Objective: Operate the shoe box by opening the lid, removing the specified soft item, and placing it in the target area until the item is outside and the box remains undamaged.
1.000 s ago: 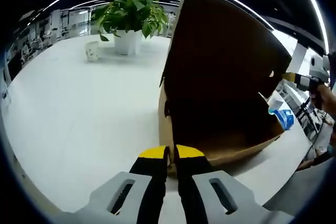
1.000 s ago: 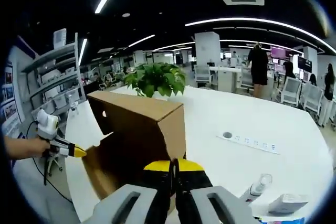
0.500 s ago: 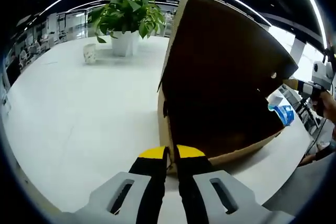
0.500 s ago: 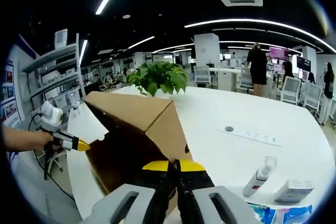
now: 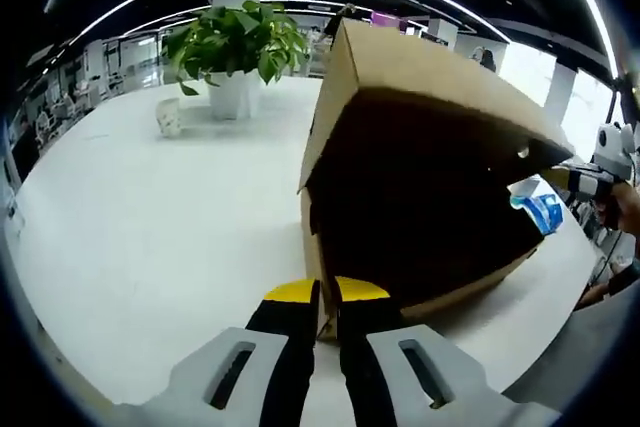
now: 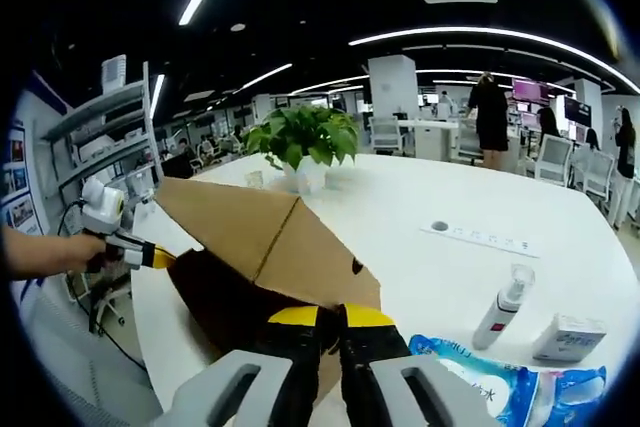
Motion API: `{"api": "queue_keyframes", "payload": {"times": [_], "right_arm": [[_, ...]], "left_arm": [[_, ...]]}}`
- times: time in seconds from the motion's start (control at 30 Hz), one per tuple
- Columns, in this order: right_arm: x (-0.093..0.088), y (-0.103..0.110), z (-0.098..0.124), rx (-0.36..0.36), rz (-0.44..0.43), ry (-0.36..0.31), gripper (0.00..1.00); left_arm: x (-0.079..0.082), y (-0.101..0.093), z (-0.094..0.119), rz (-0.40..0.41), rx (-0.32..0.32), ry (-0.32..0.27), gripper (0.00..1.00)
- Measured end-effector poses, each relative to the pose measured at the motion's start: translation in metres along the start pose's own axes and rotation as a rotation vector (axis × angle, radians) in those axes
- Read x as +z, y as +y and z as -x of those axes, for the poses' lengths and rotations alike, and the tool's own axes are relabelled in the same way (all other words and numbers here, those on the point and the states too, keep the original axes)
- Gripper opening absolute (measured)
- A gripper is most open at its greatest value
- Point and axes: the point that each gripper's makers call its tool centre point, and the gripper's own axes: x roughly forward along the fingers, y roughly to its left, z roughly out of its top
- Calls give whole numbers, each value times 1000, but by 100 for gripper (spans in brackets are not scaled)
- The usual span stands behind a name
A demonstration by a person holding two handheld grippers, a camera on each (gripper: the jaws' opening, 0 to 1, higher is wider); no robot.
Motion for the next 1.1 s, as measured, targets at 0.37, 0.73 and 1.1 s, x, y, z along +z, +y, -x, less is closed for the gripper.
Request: {"api": "queue_keyframes", "payload": {"times": [0.37, 0.73, 1.1], "right_arm": [[-18, 8, 5, 24, 23, 20, 2], [-30, 21, 8, 78, 80, 27, 13], [-44, 33, 11, 123, 143, 41, 21]], "left_arm": [[37, -10, 12, -81, -42, -125, 15], [26, -11, 12, -131, -53, -98, 20], [9, -9, 13, -142, -59, -65, 26]]}}
